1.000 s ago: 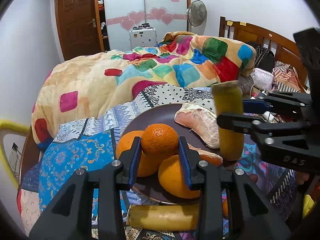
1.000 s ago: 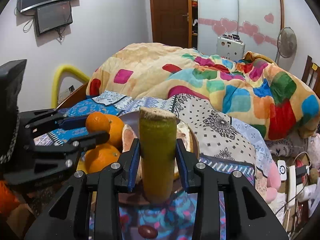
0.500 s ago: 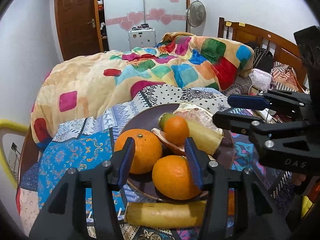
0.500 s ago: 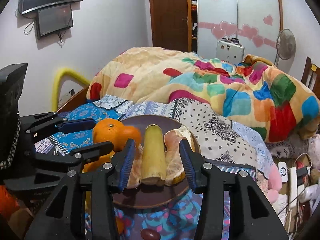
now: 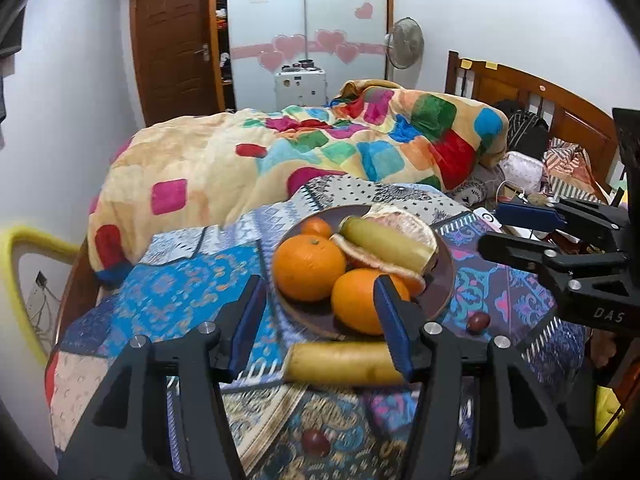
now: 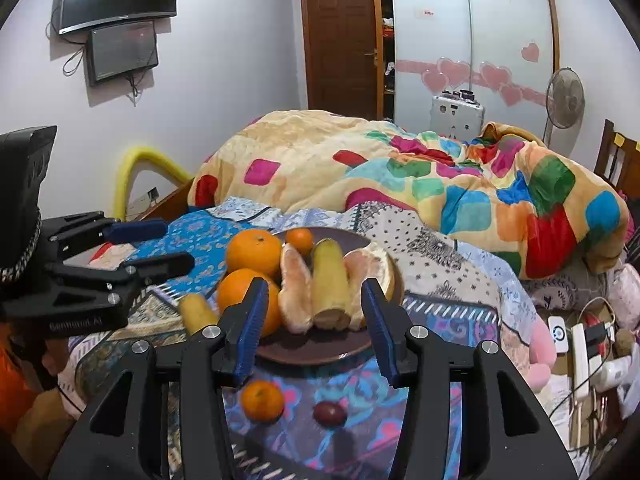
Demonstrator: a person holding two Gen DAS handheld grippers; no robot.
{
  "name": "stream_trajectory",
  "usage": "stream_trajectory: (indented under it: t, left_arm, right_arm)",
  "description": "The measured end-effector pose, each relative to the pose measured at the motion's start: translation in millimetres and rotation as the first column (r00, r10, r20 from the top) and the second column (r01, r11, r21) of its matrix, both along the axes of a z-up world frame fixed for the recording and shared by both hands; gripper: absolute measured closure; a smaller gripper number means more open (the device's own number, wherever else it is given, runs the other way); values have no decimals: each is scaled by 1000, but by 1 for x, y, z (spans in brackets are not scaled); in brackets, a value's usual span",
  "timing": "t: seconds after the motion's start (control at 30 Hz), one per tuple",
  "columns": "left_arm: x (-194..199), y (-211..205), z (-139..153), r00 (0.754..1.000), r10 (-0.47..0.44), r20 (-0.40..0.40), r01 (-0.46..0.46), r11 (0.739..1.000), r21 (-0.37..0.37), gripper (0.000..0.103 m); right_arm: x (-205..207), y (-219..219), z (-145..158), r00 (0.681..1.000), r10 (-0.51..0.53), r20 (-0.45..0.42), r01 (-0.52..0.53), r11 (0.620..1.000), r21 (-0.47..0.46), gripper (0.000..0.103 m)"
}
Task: Organize fruits
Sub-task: 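Lower the tangerine onto the plate with the left gripper while the right lays the banana there, then grasp a dark red date with the left gripper while the right moves to the corn cob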
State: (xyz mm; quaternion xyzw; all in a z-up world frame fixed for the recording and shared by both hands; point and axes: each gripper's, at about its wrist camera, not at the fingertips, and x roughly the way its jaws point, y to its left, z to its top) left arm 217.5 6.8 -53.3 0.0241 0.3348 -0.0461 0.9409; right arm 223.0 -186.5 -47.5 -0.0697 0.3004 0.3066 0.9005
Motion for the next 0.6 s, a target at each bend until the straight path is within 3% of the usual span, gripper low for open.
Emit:
stream_trajectory:
  t: [0.17,0.6]
  left_arm:
    - [-17,14,-10,999,21,-33,-21,1000,-10,46]
    - [-48,25,-70,985,25,-170,-35,998,-52,44]
  right_arm:
    - [-15,-1,-5,1000,8,-15,-8,1000,9,58]
    - [-40,6,-41,994,50,-101,-51,999,-1,58]
